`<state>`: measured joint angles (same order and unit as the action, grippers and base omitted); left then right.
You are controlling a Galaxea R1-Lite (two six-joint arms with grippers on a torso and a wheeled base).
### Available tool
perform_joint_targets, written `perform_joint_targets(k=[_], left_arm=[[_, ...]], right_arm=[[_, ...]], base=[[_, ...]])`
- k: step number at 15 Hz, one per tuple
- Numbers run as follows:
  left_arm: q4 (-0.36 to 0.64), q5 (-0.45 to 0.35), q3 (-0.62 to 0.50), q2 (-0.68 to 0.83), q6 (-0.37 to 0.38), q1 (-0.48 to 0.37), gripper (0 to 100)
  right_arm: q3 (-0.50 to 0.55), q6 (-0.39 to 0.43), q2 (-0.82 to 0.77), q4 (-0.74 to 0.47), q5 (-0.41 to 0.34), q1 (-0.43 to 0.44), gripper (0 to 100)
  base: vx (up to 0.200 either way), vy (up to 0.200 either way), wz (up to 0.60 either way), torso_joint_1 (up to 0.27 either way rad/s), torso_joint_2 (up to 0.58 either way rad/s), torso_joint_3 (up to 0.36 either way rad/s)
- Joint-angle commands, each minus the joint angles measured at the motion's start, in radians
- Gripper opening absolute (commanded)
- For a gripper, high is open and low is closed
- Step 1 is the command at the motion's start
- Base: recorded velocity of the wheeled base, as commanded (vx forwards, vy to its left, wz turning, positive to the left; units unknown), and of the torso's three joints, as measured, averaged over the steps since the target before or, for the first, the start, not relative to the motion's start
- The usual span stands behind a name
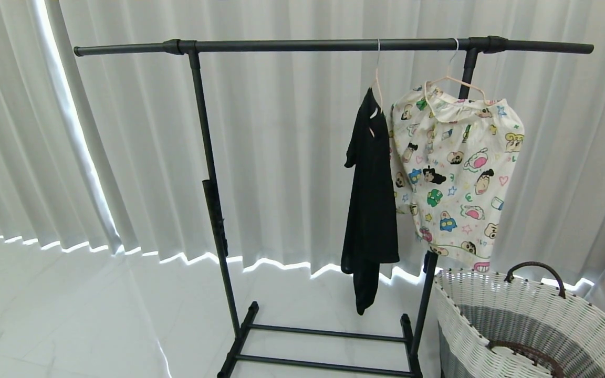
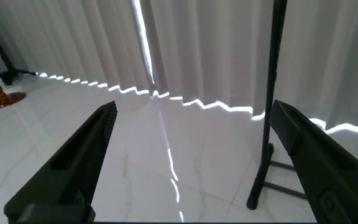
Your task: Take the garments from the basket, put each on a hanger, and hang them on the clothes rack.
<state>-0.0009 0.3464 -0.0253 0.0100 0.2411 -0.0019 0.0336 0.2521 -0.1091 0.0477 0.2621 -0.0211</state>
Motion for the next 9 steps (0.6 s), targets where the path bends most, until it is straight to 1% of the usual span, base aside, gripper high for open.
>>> perform_joint_targets(k=[1, 2, 3, 4, 5, 6, 7, 8, 9], left_arm=[[-0.001, -0.032, 0.002, -0.010, -0.008, -0.001, 100], [-0.001, -0.076, 0.004, -0.008, -0.023, -0.001, 100], [-0.001, -0.113, 0.004, -0.008, -0.028, -0.001, 100], [-0.001, -0.147, 0.004, -0.008, -0.052, -0.001, 100], [0.001, -0.202, 0.007, -0.008, -0.137, -0.003, 100], [0.004, -0.204, 0.008, -0.008, -0.215, -0.003, 100], [0.005, -0.202, 0.008, -0.008, -0.263, -0.003, 100], [0.007, -0.207, 0.007, -0.008, -0.259, -0.003, 100], [0.009, -0.207, 0.007, 0.007, -0.230, -0.004, 100]], right_arm=[[-0.034, -0.065, 0.109, 0.032, -0.070, 0.024, 100], [-0.034, -0.114, 0.109, 0.020, -0.135, 0.024, 100], [-0.034, -0.122, 0.109, 0.020, -0.173, 0.024, 100], [-0.034, -0.122, 0.109, 0.020, -0.192, 0.024, 100], [-0.034, -0.128, 0.109, 0.020, -0.187, 0.024, 100], [-0.034, -0.132, 0.109, 0.020, -0.172, 0.023, 100], [-0.034, -0.132, 0.109, 0.026, -0.164, 0.023, 100], [-0.034, -0.132, 0.109, 0.028, -0.164, 0.024, 100], [-0.034, -0.129, 0.109, 0.028, -0.164, 0.024, 100]], base=[[0.000, 0.000, 0.00, 0.000, 0.00, 0.000], [0.000, 0.000, 0.00, -0.124, 0.10, 0.144], [0.000, 0.000, 0.00, -0.095, 0.19, 0.110], [0.000, 0.000, 0.00, -0.041, 0.11, 0.056], [0.000, 0.000, 0.00, -0.027, 0.06, 0.046], [0.000, 0.000, 0.00, 0.000, 0.00, 0.000], [0.000, 0.000, 0.00, 0.000, 0.00, 0.000], [0.000, 0.000, 0.00, 0.000, 0.00, 0.000], [0.000, 0.000, 0.00, 0.000, 0.00, 0.000]])
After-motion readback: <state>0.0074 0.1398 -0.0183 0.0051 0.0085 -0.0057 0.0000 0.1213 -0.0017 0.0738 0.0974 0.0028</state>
